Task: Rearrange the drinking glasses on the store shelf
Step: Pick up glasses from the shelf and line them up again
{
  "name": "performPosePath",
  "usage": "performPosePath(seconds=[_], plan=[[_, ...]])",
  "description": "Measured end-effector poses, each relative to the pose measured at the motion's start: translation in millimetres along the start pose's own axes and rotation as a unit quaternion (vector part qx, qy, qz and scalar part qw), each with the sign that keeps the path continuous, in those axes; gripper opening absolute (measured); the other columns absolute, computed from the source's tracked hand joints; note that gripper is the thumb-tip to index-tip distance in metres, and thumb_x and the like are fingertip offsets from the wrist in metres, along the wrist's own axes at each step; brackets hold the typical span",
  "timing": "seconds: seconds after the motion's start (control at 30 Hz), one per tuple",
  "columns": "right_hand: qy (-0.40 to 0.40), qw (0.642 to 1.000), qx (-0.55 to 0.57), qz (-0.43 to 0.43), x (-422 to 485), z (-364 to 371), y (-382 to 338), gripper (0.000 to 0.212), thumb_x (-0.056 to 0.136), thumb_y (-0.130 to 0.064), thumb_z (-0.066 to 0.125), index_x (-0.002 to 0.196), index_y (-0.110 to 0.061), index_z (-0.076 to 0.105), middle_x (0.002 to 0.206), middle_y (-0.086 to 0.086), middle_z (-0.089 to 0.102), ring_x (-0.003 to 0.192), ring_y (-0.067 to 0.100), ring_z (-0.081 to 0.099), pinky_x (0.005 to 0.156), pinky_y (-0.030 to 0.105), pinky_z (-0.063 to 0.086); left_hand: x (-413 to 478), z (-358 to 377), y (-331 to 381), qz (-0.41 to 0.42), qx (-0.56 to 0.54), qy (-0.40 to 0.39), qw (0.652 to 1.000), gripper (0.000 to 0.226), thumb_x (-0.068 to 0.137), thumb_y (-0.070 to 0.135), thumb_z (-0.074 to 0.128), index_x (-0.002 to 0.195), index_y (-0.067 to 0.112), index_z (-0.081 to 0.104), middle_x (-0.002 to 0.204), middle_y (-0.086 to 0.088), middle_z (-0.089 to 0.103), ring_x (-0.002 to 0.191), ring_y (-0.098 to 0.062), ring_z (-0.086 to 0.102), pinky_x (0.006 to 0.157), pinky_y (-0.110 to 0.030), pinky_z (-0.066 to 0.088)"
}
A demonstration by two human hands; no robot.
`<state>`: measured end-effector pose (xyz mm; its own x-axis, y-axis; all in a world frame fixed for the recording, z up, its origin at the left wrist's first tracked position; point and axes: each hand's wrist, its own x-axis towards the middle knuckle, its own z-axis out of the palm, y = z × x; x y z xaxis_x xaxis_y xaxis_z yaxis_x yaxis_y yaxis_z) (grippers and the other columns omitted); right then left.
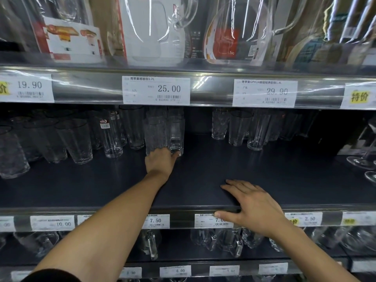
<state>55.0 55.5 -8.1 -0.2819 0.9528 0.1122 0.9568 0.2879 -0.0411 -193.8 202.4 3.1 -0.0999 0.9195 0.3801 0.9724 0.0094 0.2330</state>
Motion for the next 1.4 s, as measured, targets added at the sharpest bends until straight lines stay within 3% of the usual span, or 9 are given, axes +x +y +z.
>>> performPosePath(seconds=[0.27,0.5,0.63,0.83,0.9,0.97,1.07,1.2,1.4], plan=[[-0.005,1.0,0.003,0.005,-1,0,0,0.111,0.063,-0.101,0.009,0.153,-0.039,0.026,0.161,-0.018,0.022,0.148,0.005,0.019,0.121,0.03,0.019,2,1,0,-0.015,-0.027,-0.002,1.0,0.054,0.095,0.059,0.05,0.089,0.008,0.068,0.095,-0.014,0.071,0.093,-0.032,0.066,0.076,-0.037,0.05],[-0.016,1.0,-0.003,0.015,-2,1,-1,0.102,0.07,-0.098,0.019,0.153,-0.039,0.025,0.162,-0.018,0.021,0.148,0.004,0.018,0.121,0.031,0.02,3,0,0,-0.03,-0.057,-0.002,0.998,0.053,0.094,0.055,0.055,0.096,0.004,0.068,0.104,-0.018,0.07,0.101,-0.037,0.065,0.079,-0.038,0.049],[-0.023,1.0,-0.005,0.02,-2,-3,-3,0.104,0.068,-0.098,0.018,0.153,-0.039,0.026,0.161,-0.018,0.022,0.148,0.004,0.019,0.12,0.03,0.019,2,-1,-1,-0.026,-0.067,-0.008,0.997,0.054,0.093,0.057,0.054,0.095,0.005,0.068,0.101,-0.016,0.07,0.098,-0.036,0.066,0.073,-0.035,0.045],[-0.042,0.999,0.022,0.026,-1,-13,-8,0.096,0.071,-0.091,0.034,0.152,-0.04,0.028,0.16,-0.019,0.023,0.147,0.004,0.02,0.117,0.027,0.017,-6,-5,-17,-0.028,-0.176,-0.083,0.98,0.047,0.096,0.052,0.051,0.081,0.013,0.073,0.08,-0.003,0.072,0.084,-0.024,0.068,0.068,-0.03,0.048],[-0.059,0.997,0.043,0.038,-1,-18,-10,0.094,0.072,-0.088,0.041,0.151,-0.038,0.031,0.16,-0.016,0.026,0.147,0.006,0.022,0.117,0.029,0.019,-9,-12,-23,-0.016,-0.242,-0.147,0.959,0.039,0.098,0.04,0.053,0.072,0.016,0.07,0.066,0.004,0.071,0.069,-0.016,0.067,0.068,-0.028,0.053],[-0.051,0.991,0.108,0.064,-4,-24,-16,0.085,0.075,-0.08,0.053,0.147,-0.037,0.039,0.154,-0.014,0.037,0.141,0.006,0.033,0.115,0.026,0.027,-19,-26,-24,-0.011,-0.327,-0.197,0.924,0.032,0.098,0.029,0.057,0.07,0.017,0.065,0.062,0.005,0.069,0.051,-0.011,0.06,0.056,-0.024,0.05],[0.038,0.938,0.322,0.12,-17,-33,-35,0.057,0.083,-0.056,0.068,0.135,-0.034,0.056,0.134,-0.019,0.057,0.123,-0.002,0.051,0.108,0.023,0.039,-46,-48,-22,-0.013,-0.444,-0.226,0.867,0.022,0.099,0.021,0.059,0.079,0.014,0.064,0.07,-0.001,0.068,0.045,-0.009,0.057,0.044,-0.022,0.044],[0.167,0.839,0.484,0.185,-41,-44,-53,0.023,0.088,-0.032,0.071,0.11,-0.034,0.07,0.108,-0.016,0.073,0.106,-0.002,0.065,0.1,0.03,0.051,-83,-70,-16,0.016,-0.547,-0.216,0.808,0.012,0.095,0.02,0.064,0.088,0.013,0.07,0.078,-0.005,0.073,0.057,-0.014,0.064,0.049,-0.023,0.048],[0.248,0.771,0.534,0.242,-90,-62,-58,0.036,0.077,-0.046,0.068,0.108,-0.029,0.073,0.111,-0.009,0.074,0.11,0.008,0.067,0.101,0.04,0.051,-119,-88,5,0.081,-0.602,-0.244,0.756,0.01,0.094,0.018,0.064,0.093,0.014,0.073,0.084,-0.002,0.075,0.064,-0.016,0.067,0.054,-0.025,0.052]])
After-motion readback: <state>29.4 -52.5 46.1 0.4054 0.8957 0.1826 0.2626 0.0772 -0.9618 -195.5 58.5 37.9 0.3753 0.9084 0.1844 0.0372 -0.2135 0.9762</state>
